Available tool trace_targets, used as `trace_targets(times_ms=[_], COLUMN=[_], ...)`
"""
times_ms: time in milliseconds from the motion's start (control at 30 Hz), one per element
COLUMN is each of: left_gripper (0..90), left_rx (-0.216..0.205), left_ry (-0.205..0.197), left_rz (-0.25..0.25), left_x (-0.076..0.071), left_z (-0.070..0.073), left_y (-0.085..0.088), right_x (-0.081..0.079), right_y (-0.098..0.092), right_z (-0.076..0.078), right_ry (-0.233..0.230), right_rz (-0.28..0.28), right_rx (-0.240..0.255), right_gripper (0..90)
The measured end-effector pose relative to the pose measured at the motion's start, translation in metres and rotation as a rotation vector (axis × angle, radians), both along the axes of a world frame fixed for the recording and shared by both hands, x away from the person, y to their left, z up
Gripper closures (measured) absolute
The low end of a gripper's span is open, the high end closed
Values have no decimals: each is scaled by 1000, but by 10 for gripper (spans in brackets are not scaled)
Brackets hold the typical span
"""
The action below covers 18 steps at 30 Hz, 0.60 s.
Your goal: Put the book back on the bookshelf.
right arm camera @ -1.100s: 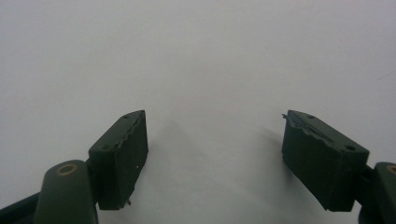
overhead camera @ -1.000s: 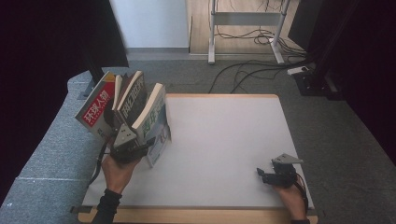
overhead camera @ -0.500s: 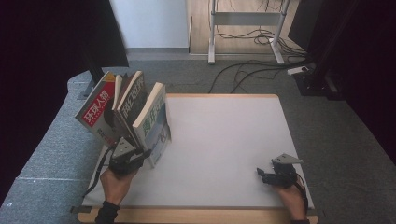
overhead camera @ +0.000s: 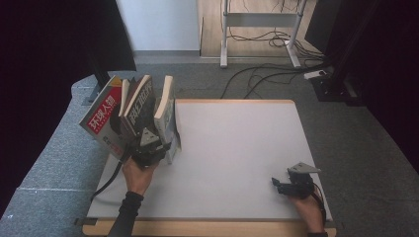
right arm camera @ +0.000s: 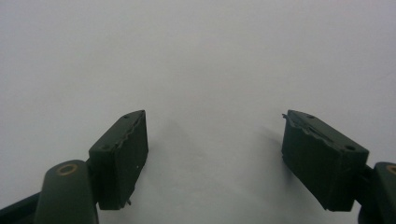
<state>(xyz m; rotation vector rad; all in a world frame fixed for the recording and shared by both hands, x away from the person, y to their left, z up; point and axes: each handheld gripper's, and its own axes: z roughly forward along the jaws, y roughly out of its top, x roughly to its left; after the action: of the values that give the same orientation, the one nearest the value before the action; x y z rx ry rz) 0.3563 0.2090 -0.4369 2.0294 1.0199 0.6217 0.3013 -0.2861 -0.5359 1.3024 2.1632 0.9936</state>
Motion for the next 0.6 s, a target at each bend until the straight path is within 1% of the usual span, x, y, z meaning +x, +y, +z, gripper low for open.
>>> trace_targets(times_ms=[67,100,133,167,200,267,300,333,367,400,433,467,533,567,600], left_gripper=[642,629,595,520,463,326,256,207,161,136,122,100,10,0,0], left_rx=[0,7,15,6,3,-8,-11,-2,14,43,63,99,141,78,67], left_ry=[-4,-3,16,43,83,119,124,150,165,176,186,196,211,221,234], left_rz=[-6,-8,-18,-40,-67,-128,-146,-171,-177,-177,-178,-181,-177,-182,-187], left_x=[-1,-3,-4,-7,-11,-22,-27,-34,-37,-43,-46,-48,-50,-49,-47], left_z=[-1,-2,-3,-5,-9,-22,-28,-39,-46,-58,-64,-75,-88,-92,-92], left_y=[-1,-2,-3,-3,-3,-3,-3,-4,-5,-7,-8,-10,-12,-7,-5], right_x=[0,0,0,0,0,0,0,0,0,0,-1,-1,-1,-1,-1], right_y=[0,0,0,0,0,0,0,0,0,0,1,1,1,1,1], right_z=[0,0,0,0,0,0,0,0,0,0,0,0,0,0,0], right_ry=[1,-1,-3,-4,-3,-2,-3,-3,-4,-4,-5,-7,-9,-8,-8], right_rz=[1,-1,-1,0,0,0,0,0,0,-1,-2,-2,-2,-2,-3], right_rx=[-1,0,-2,-3,-2,-1,-2,-2,-3,-3,-3,-5,-6,-5,-4], right_gripper=[222,223,224,224,224,224,224,224,224,224,226,227,228,228,229])
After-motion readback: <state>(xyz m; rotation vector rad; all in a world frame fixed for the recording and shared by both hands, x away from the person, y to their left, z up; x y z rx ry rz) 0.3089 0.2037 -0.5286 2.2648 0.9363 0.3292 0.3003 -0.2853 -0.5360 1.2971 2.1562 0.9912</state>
